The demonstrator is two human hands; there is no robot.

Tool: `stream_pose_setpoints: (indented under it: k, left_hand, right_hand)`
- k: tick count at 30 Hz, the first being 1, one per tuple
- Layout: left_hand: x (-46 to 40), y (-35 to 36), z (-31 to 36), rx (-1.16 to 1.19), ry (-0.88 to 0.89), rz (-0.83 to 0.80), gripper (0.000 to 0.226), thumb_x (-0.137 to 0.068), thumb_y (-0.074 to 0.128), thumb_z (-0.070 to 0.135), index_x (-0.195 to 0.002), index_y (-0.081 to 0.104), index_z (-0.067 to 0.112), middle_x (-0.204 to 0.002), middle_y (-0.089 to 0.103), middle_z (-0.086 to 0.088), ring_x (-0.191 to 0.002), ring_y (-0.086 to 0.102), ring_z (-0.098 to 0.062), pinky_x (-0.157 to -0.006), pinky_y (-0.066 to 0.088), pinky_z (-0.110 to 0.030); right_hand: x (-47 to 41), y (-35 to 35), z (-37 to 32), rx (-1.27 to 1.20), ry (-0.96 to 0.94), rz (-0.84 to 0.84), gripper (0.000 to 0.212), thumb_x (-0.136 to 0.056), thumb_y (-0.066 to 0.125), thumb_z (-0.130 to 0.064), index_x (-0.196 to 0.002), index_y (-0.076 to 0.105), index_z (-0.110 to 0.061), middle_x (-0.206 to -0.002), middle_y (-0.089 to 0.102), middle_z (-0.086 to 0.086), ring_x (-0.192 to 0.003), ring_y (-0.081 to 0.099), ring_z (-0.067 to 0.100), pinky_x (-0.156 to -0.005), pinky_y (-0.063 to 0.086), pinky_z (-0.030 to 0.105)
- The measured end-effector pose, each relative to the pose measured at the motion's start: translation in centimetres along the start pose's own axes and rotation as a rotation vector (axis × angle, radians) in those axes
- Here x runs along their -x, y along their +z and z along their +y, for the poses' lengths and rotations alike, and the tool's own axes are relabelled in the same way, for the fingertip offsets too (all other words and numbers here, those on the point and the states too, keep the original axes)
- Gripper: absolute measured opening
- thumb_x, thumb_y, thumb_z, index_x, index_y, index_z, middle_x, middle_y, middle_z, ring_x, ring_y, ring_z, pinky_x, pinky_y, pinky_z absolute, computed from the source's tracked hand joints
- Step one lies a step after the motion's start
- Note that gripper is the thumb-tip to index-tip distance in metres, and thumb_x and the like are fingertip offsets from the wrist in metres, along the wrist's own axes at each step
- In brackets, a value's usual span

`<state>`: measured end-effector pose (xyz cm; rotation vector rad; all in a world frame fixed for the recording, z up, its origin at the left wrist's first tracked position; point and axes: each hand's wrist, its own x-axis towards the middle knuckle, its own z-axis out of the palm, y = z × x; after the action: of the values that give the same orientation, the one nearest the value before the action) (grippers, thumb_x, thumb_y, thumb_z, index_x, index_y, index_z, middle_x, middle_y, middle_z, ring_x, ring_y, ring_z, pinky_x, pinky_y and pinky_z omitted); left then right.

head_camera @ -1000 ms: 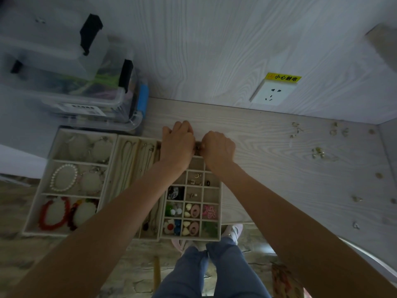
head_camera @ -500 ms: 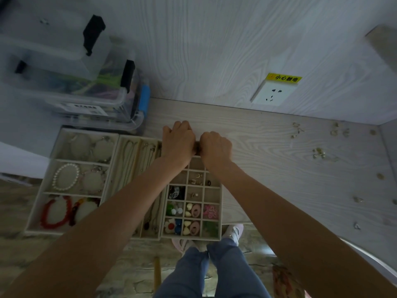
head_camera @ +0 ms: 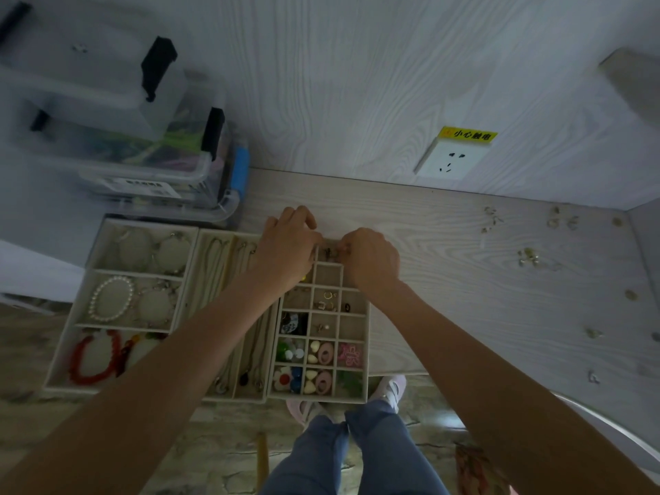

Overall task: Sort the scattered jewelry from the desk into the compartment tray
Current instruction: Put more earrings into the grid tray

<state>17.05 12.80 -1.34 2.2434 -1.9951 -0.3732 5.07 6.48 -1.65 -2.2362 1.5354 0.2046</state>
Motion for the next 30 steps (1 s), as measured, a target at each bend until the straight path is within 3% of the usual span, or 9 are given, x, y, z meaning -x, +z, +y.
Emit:
stream_pose_setpoints:
  k: [8,14,30]
  left_hand:
    - [0.5,0.5,0.2,-0.051,0.052,-0.053,0.030,-0.093,0.053,0.023,-0.119,0.062,0.033,-0.130,0.042,0.002,-0.122,0.036,-0.018,-0.095,0.028,-0.032]
    - [0.6,0.8,0.2,-0.024,0.027,0.029,0.031,-0.090,0.053,0.017,-0.115,0.066,0.029,-0.127,0.044,-0.001,-0.117,0.039,-0.020,-0.089,0.029,-0.031]
    - [0.9,1.1,0.4,-0.042,0.008,-0.016,0.033,-0.092,0.051,0.020,-0.120,0.061,0.033,-0.131,0.041,0.001,-0.121,0.037,-0.018,-0.096,0.031,-0.033]
  right_hand:
    - [-0.2,0.2,-0.2,0.014,-0.015,-0.016,0.020,-0.092,0.047,-0.010,-0.100,0.066,-0.009,-0.104,0.063,0.009,-0.093,0.062,0.027,-0.066,0.038,0.029]
    - [-0.2,0.5,-0.2,0.006,-0.021,-0.009,0.022,-0.092,0.048,-0.010,-0.104,0.067,-0.011,-0.107,0.063,0.007,-0.095,0.061,0.026,-0.066,0.038,0.029]
    - [-0.3,0.8,-0.4,-0.046,-0.002,-0.041,0.025,-0.091,0.049,-0.013,-0.104,0.070,-0.015,-0.100,0.066,0.007,-0.087,0.063,0.025,-0.062,0.037,0.028]
